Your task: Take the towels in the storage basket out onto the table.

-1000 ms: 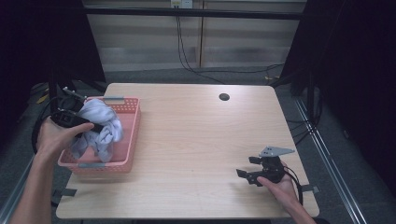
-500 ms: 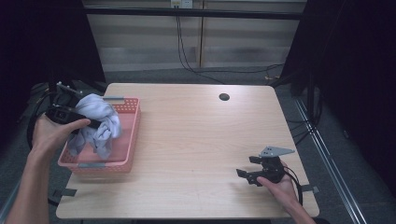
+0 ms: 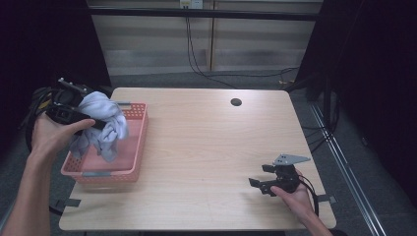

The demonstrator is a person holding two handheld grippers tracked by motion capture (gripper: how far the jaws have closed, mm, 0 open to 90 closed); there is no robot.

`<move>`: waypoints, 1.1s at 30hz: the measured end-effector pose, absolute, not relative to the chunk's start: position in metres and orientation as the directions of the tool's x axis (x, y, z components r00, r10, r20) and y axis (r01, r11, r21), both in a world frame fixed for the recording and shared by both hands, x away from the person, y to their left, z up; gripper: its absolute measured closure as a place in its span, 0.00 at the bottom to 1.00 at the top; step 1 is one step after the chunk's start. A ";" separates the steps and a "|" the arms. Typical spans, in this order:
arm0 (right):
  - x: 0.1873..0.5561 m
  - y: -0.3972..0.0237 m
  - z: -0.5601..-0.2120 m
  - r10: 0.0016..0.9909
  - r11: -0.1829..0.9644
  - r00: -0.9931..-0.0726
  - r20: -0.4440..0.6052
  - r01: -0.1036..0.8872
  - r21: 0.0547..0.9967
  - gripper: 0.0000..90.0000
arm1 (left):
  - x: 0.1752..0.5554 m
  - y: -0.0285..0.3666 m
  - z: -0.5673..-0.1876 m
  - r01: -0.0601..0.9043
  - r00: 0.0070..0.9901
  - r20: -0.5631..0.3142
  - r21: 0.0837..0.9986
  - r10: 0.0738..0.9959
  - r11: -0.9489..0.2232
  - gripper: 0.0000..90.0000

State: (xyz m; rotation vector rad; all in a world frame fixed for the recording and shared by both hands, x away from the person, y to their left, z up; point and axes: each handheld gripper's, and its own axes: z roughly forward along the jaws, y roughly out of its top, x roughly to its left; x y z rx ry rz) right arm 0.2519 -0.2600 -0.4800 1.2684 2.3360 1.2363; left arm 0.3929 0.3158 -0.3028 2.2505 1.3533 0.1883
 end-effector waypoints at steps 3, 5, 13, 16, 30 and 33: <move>0.252 -0.260 -0.480 0.768 0.282 -0.611 0.192 0.592 0.755 0.21 | 0.393 0.313 -0.298 0.783 0.505 -0.127 0.485 0.854 -0.390 0.59; 0.252 -0.260 -0.480 0.768 0.283 -0.611 0.192 0.592 0.755 0.21 | 0.394 0.310 -0.295 0.784 0.509 -0.113 0.471 0.854 -0.404 0.59; 0.252 -0.260 -0.480 0.767 0.283 -0.611 0.193 0.593 0.754 0.21 | 0.395 0.303 -0.279 0.792 0.500 -0.081 0.446 0.862 -0.417 0.59; 0.252 -0.260 -0.480 0.766 0.285 -0.614 0.193 0.593 0.753 0.21 | 0.395 0.301 -0.273 0.784 0.510 -0.084 0.454 0.856 -0.423 0.59; 0.253 -0.261 -0.480 0.771 0.280 -0.606 0.195 0.598 0.751 0.20 | 0.387 0.257 -0.256 0.717 0.602 -0.103 0.505 0.792 -0.480 0.59; 0.253 -0.261 -0.480 0.768 0.287 -0.612 0.189 0.593 0.753 0.20 | 0.388 0.248 -0.253 0.707 0.615 -0.118 0.521 0.780 -0.479 0.59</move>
